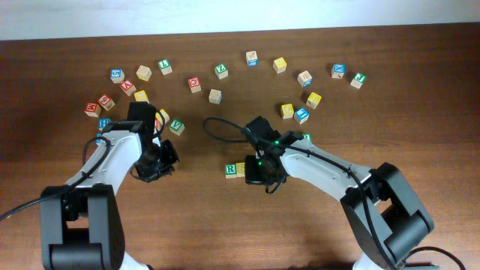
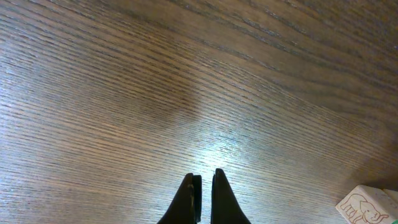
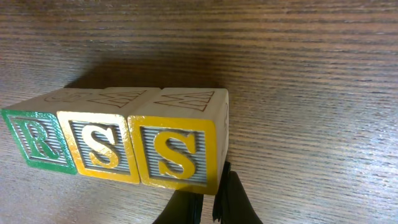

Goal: Spell out RSS

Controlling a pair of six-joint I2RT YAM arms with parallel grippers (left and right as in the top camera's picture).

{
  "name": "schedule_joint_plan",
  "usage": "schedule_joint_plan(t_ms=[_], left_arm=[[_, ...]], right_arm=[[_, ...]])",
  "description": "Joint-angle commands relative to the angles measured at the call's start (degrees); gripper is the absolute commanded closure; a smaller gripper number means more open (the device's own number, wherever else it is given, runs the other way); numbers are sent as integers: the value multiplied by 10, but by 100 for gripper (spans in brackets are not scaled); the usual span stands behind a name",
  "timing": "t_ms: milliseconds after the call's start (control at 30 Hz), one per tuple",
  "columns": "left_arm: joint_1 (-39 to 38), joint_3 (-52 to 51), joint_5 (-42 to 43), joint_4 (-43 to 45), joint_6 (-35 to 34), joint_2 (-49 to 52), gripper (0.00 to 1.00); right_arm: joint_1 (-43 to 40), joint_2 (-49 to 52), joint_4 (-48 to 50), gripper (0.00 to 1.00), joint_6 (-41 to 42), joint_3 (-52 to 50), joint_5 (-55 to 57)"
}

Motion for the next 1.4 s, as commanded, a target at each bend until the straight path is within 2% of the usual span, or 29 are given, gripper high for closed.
schedule_joint_plan(t_ms=[0,1167,1367], left_arm=[[3,3,-2,1,-7,-11,99],[3,3,-2,1,-7,-11,98],[-10,2,4,1,-5,-11,100]], right_arm=[[-1,-4,4,96,4,5,10],[0,-4,10,96,17,5,-9],[0,-10,-16,96,7,8,-34]])
